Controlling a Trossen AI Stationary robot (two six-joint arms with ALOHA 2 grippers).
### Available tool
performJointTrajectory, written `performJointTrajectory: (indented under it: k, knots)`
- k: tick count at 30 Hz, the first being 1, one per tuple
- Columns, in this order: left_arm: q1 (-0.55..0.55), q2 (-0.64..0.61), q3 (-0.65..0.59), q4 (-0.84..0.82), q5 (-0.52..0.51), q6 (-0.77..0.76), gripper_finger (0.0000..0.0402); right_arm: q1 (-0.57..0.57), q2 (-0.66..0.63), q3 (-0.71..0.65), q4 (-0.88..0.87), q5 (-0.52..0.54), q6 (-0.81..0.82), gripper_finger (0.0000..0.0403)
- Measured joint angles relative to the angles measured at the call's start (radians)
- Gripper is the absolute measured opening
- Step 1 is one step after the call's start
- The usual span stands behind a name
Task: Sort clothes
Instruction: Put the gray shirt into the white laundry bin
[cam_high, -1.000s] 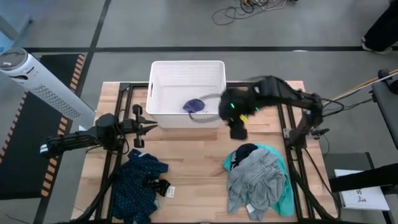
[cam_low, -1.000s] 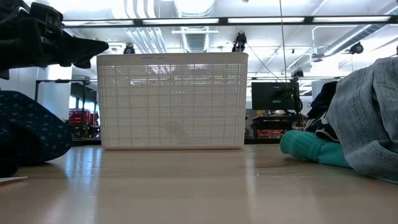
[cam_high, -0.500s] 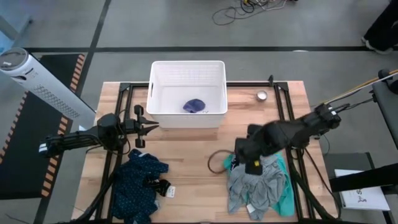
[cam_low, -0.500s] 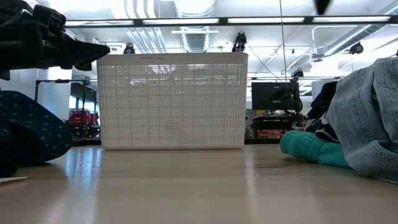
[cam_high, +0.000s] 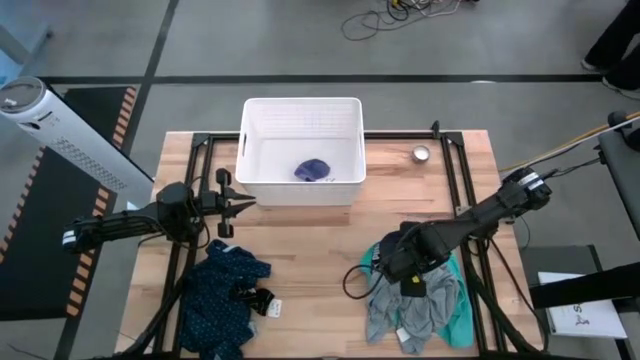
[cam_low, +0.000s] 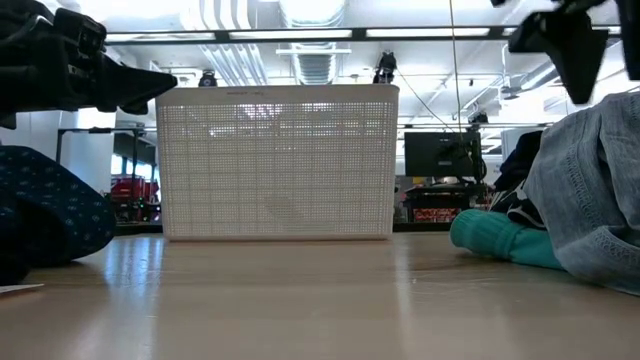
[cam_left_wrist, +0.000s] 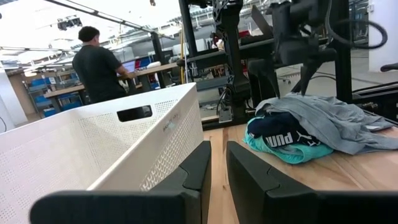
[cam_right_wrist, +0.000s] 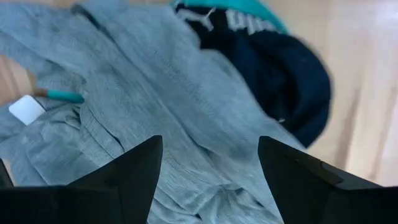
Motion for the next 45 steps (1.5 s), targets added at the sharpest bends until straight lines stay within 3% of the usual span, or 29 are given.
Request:
performJointTrajectory:
  k: [5, 9, 12, 17, 21, 28, 38, 45]
  knots:
    - [0.0, 0.0, 0.0, 0.0, 0.0, 0.0, 0.0038, 0.0, 0.0, -0.065, 0.071, -0.059, -0.009, 0.0248]
    - [0.0, 0.0, 0.0, 0.0, 0.0, 0.0, 0.0038, 0.0, 0.0, -0.112, 0.081, -0.058, -0.025, 0.0218]
    - [0.0, 0.0, 0.0, 0.0, 0.0, 0.0, 0.0038, 0.0, 0.0, -0.136, 0.083, -0.058, -0.032, 0.0162]
    - [0.0, 0.0, 0.0, 0.0, 0.0, 0.0, 0.0038, 0.0, 0.001, -0.119, 0.08, -0.089, -0.072, 0.0022]
    - [0.0, 0.0, 0.0, 0.0, 0.0, 0.0, 0.0038, 0.0, 0.001, -0.035, 0.054, -0.146, -0.088, 0.0012]
    - [0.0, 0.0, 0.0, 0.0, 0.0, 0.0, 0.0038, 0.0, 0.001, 0.195, -0.052, -0.133, -0.096, 0.0003]
    - [0.0, 0.0, 0.0, 0.0, 0.0, 0.0, 0.0038, 0.0, 0.001, 0.514, -0.094, 0.106, -0.202, 0.0001]
    - [0.0, 0.0, 0.0, 0.001, -0.001, 0.0, 0.0038, -0.007, 0.036, 0.715, -0.077, 0.387, -0.344, 0.0001]
